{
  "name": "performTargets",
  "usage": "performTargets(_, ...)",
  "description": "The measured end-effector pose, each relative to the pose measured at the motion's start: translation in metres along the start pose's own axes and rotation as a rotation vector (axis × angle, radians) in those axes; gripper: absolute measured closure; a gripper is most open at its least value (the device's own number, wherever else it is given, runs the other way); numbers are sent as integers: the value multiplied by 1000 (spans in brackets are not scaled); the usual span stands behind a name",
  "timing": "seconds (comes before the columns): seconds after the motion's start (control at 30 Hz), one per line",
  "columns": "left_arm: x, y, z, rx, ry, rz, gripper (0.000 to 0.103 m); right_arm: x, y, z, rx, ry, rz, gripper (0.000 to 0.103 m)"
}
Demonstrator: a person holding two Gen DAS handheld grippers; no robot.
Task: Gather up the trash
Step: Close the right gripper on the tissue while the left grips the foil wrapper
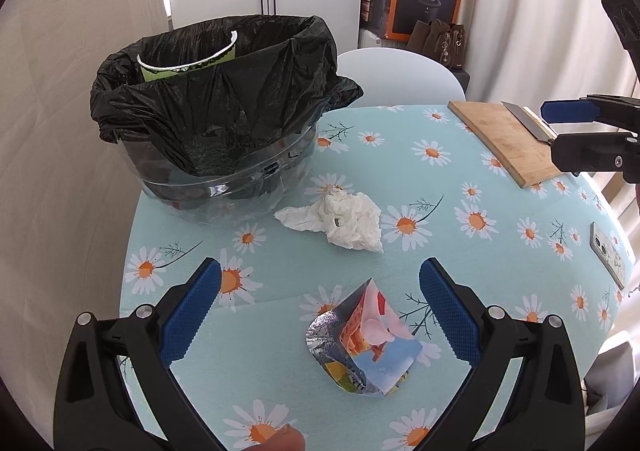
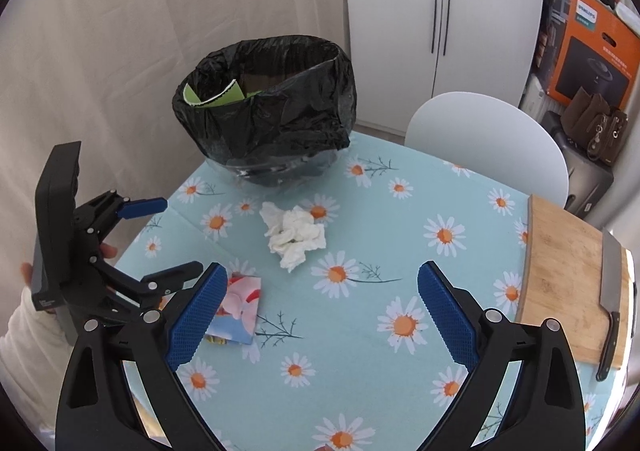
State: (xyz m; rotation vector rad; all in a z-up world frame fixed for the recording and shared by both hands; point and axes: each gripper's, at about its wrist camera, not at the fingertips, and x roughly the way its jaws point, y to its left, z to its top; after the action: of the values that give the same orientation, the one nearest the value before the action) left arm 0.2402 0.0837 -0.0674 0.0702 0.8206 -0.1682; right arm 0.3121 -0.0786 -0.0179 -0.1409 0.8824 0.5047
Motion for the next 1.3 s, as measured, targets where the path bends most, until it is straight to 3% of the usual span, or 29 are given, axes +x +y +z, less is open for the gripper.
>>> performTargets(0.4,30,-20,-31,-60,71,52,6,96,-8,7,-95,72,57,8)
performTargets(0.6,53,-28,-39,-94,114,50,6,141,-14,10,-78,117,101,8)
performTargets(0.97,91,-26,-57,-156,210,97,6,205,3,10,-138,176,132,8)
performTargets(1.07,92,-27,-61,-145,186,127,5,215,6,10,-131,186,158,7)
performTargets(1.3,88,-28,-70,-140,122,137,4,221,17,7,-234,144,118,7)
